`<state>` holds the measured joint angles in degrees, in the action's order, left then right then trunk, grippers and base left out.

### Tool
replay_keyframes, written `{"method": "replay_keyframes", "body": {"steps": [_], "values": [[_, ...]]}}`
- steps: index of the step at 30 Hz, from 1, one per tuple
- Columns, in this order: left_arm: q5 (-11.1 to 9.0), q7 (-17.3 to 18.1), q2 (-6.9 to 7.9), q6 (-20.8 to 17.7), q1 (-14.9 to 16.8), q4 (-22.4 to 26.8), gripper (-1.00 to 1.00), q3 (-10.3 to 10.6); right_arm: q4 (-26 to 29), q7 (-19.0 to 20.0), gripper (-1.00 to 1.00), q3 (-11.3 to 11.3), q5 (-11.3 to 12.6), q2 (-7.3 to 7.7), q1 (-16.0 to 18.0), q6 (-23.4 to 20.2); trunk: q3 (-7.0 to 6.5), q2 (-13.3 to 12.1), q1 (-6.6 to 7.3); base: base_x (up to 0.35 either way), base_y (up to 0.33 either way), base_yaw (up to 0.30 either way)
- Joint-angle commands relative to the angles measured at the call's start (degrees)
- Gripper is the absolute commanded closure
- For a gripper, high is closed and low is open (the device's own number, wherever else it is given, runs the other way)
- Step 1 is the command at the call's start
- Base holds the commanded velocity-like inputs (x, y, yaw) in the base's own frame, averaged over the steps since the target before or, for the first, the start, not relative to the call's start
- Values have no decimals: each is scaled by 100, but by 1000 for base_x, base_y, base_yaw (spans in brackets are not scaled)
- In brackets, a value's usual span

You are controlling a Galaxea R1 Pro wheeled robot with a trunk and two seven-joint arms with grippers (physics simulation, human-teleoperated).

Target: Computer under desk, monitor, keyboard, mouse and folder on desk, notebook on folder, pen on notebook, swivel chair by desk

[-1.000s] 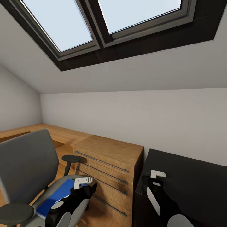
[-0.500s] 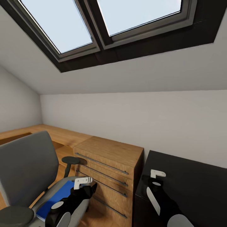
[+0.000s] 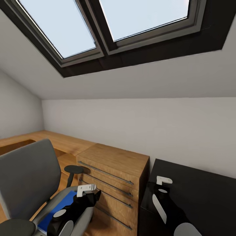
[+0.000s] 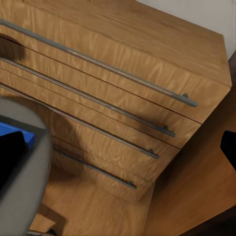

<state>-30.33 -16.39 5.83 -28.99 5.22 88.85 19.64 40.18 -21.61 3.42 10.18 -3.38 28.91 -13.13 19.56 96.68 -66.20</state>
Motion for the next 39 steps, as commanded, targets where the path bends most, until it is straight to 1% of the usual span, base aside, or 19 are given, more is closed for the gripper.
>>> {"method": "replay_keyframes", "body": {"steps": [1,2,4,7,8,10,11,13,15,24,39], "values": [[-60,-57,4,-10,6,6,-100,13,11,-47,-100,27,45,4,3,-25,-11,-37,23,0,0,0],[-60,-57,1,-10,6,4,-100,15,18,-46,-100,27,45,4,2,-21,-29,-77,45,0,0,0],[-50,-57,-2,-6,6,-4,-100,20,309,-53,-100,33,41,10,1,-27,-65,-157,89,0,0,0],[-47,-57,-3,-4,6,-6,-100,17,570,-58,-100,33,39,12,-35,-39,-118,-278,155,0,0,0],[-44,-58,2,3,6,-7,-100,14,988,-67,-100,30,37,13,-236,-87,-136,-318,177,0,0,0],[-44,-57,0,5,6,-8,-100,14,1161,-69,-100,32,37,13,-325,-123,-172,-398,220,0,0,0],[-43,-57,3,6,6,-8,-100,13,1409,-70,-100,32,37,13,-444,-181,-190,-438,242,0,0,0],[-43,-57,3,7,6,-8,-100,13,1602,-71,-100,34,37,13,-542,-221,-226,-518,286,0,0,0],[-43,-57,4,7,6,-8,-100,13,1691,-71,-100,35,37,13,-584,-242,-262,-599,330,0,0,0],[-43,-57,5,7,6,-1,-100,13,1832,-71,-100,42,31,0,-662,-302,-262,-599,330,0,0,0],[-47,-57,6,0,6,6,-100,13,1920,-64,-100,61,35,-34,-740,-258,-262,-599,330,0,0,0]]}}
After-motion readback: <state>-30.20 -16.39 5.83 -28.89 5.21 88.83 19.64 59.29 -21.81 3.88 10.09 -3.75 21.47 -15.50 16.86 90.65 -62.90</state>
